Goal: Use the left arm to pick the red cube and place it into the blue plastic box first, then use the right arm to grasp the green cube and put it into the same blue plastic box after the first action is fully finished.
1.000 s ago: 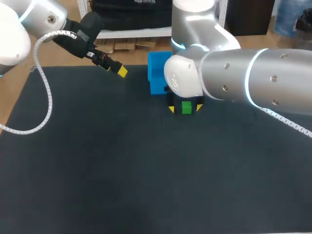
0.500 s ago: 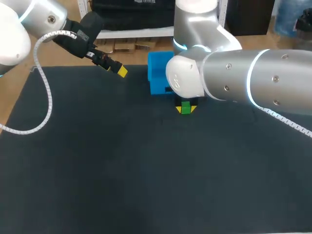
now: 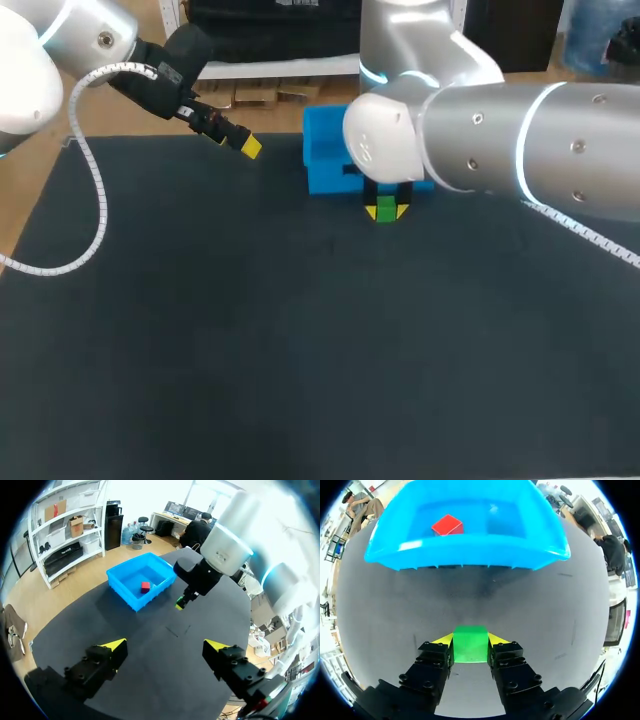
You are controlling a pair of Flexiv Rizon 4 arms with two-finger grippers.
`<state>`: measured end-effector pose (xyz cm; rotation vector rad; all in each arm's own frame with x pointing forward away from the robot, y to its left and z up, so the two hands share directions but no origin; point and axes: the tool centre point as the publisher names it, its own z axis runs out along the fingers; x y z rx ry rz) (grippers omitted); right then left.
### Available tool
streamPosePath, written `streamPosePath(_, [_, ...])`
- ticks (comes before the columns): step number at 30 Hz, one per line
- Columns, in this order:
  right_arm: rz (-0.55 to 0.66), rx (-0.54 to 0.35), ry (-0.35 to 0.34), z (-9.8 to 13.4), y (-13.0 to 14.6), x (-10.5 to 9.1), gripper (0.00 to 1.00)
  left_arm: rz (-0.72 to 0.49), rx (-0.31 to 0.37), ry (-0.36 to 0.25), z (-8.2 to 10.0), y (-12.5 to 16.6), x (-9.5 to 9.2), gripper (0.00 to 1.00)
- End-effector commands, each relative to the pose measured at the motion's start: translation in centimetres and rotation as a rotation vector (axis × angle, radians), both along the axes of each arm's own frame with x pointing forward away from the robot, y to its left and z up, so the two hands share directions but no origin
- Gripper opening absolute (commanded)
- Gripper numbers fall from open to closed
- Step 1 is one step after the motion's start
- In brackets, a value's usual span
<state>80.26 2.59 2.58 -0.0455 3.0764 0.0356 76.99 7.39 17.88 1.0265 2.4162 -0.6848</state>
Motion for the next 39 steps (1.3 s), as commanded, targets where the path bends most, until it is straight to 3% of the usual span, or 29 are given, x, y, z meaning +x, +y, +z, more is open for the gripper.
streamPosePath(1, [-0.005, 0.0, -0.007, 1.1, -0.3, -0.6, 0.0, 0.0, -0.003, -0.003, 0.0, 0.1, -0.1, 1.0])
streamPosePath(39, [0.047, 0.036, -0.102, 10.0, -1.1, 0.1, 0.0, 0.0, -0.003, -0.003, 0.0, 0.1, -0.1, 1.0])
